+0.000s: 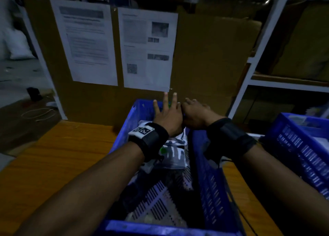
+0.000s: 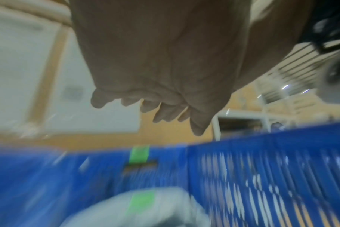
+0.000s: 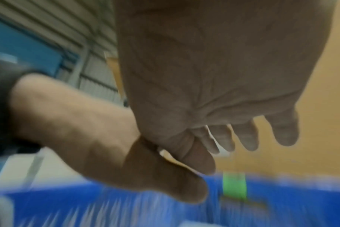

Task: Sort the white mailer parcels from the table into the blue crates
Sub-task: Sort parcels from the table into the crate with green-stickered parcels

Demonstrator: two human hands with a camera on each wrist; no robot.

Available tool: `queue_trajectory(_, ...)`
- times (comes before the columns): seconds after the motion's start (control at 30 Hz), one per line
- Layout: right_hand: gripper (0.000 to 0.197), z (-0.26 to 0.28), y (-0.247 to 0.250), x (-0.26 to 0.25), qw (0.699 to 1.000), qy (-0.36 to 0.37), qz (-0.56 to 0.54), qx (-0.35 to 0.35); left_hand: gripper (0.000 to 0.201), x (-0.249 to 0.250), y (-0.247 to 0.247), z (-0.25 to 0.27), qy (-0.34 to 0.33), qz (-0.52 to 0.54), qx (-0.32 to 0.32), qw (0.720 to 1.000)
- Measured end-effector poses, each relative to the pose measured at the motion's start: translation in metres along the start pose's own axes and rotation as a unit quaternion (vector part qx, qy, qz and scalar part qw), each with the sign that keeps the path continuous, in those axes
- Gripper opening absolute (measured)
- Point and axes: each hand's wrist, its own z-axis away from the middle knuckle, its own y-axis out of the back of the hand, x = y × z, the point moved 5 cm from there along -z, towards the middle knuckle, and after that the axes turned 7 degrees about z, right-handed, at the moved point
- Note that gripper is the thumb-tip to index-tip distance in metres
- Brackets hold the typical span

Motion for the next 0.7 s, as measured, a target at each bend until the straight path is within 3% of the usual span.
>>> queue_trajectory(0.13, 0.059, 0.024, 0.028, 0.063, 0.999, -0.025, -0.001, 0.038, 0.075, 0.059, 0.023, -0.016, -0.053, -0.021, 0.021, 0.998)
queue_trajectory(0.3, 0.060, 0.047, 0.012, 0.147, 0.998, -0.064, 0.021, 0.002, 0.070, 0.138, 0.027, -0.036, -0.090, -0.102, -0.021, 0.990)
queue_trajectory(0.47, 0.048, 0.061, -0.018, 0.225, 0.993, -0.076, 0.032, -0.078, 0.078, 0.204, 0.006, -0.063, -0.054, -0.135, -0.110, 0.983)
queue_trajectory(0.7, 0.036, 0.073, -0.063, 0.277, 0.993, -0.026, 0.013, -0.110, 0.079, 0.251, -0.030, -0.093, -0.010, -0.098, -0.138, 0.986)
